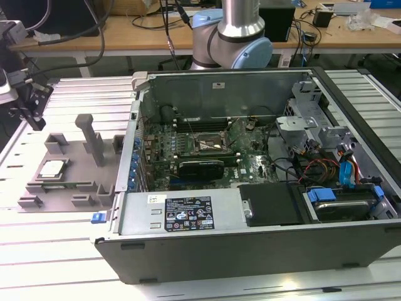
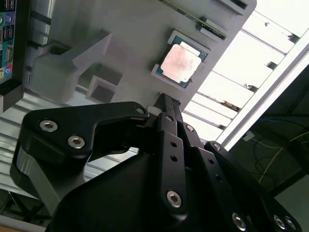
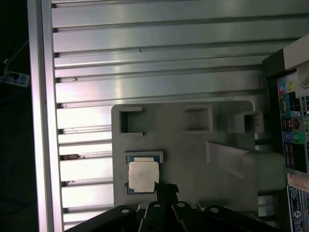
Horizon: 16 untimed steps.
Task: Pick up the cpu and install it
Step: 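Pick up the cpu and move it towards the insertion slot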
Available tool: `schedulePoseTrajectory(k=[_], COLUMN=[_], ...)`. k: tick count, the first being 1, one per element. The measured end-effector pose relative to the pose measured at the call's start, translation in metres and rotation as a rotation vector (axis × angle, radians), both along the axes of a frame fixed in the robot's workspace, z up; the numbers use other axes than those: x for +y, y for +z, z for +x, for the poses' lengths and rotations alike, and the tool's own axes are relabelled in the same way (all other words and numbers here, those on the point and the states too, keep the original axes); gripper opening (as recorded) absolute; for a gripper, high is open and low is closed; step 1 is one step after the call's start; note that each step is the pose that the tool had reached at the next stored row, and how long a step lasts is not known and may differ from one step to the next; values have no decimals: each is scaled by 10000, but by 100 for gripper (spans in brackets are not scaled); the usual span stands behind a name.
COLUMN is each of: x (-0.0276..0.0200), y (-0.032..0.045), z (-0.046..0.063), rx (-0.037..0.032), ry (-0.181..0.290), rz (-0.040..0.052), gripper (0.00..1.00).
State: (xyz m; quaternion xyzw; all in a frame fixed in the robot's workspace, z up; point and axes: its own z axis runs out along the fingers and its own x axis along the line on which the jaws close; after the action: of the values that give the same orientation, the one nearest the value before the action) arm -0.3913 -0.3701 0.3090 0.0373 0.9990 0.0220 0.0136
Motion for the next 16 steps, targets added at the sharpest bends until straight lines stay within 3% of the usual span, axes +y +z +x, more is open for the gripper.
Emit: schedulePoseTrajectory(k=[12,15,16], x=[-92,-131,-138], y=[-250,-339,-403], z=[-103,-110,-115], rx=[-9,-10,-11], ry=[1,1,0], rz=[2,4,4], gripper=[11,11,11])
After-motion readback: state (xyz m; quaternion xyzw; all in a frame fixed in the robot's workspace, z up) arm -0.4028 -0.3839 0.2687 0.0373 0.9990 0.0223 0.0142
